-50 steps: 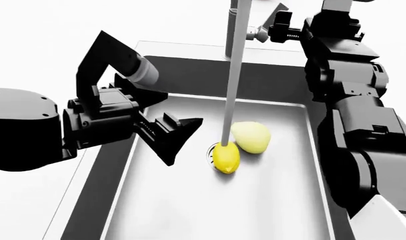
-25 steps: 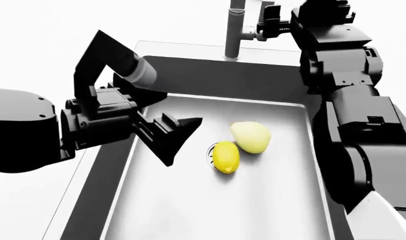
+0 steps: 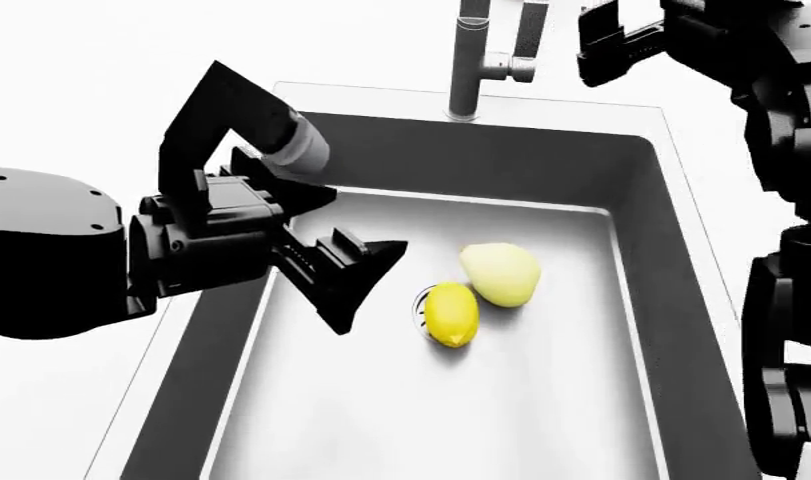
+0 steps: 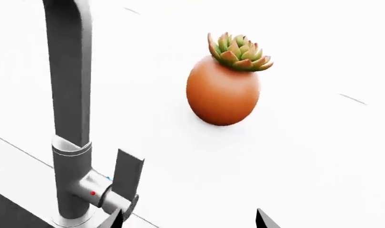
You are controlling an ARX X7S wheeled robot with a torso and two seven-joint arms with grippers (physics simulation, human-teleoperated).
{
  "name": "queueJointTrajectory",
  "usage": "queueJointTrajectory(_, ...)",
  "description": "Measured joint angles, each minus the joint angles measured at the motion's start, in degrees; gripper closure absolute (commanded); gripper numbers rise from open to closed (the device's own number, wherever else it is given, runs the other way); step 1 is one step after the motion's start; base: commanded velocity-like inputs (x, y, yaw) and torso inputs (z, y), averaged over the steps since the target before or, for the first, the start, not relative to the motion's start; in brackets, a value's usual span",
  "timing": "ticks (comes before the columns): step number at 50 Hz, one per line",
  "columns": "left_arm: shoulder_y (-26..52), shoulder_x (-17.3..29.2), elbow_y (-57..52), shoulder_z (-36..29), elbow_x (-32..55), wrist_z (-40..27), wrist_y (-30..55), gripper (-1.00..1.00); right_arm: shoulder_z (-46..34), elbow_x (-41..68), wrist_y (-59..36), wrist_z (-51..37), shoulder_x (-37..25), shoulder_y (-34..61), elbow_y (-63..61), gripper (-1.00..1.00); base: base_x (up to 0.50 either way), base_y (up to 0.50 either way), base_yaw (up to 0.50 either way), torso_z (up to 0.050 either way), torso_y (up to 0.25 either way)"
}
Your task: Pick up the fruits and vegetables and place them in the sink. Turn on the sink faucet to wash them. Then turn the sink off and put them in the tray.
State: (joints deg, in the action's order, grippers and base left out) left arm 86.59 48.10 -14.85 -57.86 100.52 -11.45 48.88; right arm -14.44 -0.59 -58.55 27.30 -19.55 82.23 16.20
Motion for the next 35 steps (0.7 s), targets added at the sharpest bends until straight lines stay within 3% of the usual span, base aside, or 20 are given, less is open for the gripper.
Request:
queueJointTrajectory(14,1.92,-1.27,2.38,-1.80,3.48,-3.83,3.52,-1.00,-11.71,6.73,-14.00,18.24,-11.08,-0.66,-25.26,-1.00,0.00,0.00,0.00,0.000,0.000)
queueJointTrajectory(35,2.91,-1.89,3.42,-2.97,6.04,-4.47,6.15,-1.00,-20.38,10.15,-12.95,25.88,-15.12,-5.99,-30.63,-1.00,0.00,0.00,0.00,0.000,0.000)
